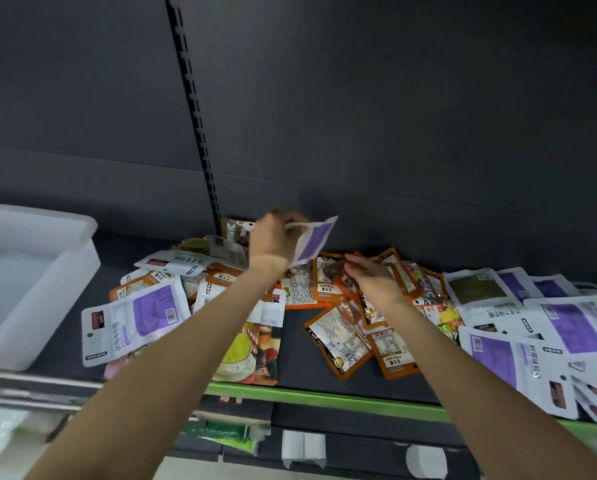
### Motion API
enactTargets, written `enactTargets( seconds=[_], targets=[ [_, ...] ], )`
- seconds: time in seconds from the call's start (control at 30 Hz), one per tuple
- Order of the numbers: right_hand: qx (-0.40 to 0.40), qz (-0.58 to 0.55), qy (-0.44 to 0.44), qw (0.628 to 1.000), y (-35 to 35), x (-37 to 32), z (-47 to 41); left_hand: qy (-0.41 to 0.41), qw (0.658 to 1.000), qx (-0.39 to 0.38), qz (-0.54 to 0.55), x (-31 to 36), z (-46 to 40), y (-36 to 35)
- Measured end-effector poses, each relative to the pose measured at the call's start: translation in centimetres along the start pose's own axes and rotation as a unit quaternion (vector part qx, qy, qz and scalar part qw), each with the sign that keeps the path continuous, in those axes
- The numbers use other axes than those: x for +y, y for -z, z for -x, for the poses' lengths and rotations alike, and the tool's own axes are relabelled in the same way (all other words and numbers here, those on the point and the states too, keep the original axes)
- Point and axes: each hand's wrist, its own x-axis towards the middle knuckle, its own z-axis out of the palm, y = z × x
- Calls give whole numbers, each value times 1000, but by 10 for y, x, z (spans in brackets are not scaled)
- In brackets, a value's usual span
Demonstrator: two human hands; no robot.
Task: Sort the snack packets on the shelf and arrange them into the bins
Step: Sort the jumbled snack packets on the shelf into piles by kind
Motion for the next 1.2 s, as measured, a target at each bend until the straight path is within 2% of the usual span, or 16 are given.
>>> enactTargets(
  seconds=[0.03,0.1,0.17,0.33,0.5,0.6,0.63,0.7,0.77,0.87,0.93,1.0,1.07,1.1,1.2],
  targets=[
    [14,-86,-20,996,1,-5,4,-12,1000,-20,14,6,6,-4],
    [19,-256,-40,966,9,-10,12,-52,995,-67,44,20,19,-11],
    [15,-354,-27,935,22,-8,20,-93,988,-109,57,33,30,-18],
    [39,-345,-30,937,61,17,39,-170,970,-170,23,71,44,-40],
    [12,-361,-74,930,104,55,43,-192,959,-207,27,127,56,-81],
    [48,-358,-70,930,127,81,40,-198,943,-266,-18,153,62,-110],
    [69,-325,-68,941,136,94,38,-191,939,-286,-26,157,62,-119],
    [129,-183,-43,974,157,123,33,-167,931,-319,-65,158,64,-136],
    [177,-12,-28,984,178,148,32,-153,918,-323,-174,153,65,-149],
    [176,188,-1,966,198,177,34,-108,893,-308,-310,143,67,-161],
    [178,334,49,924,200,188,34,-74,896,-293,-326,138,70,-168],
    [89,427,105,893,196,195,32,-53,899,-292,-323,135,75,-173],
    [-25,461,100,881,190,202,29,-44,899,-298,-316,134,77,-175],
    [-51,477,91,873,192,206,28,-43,902,-295,-312,134,77,-174],
    [-36,517,86,851,206,215,26,-41,917,-276,-286,132,79,-167]
  ],
)
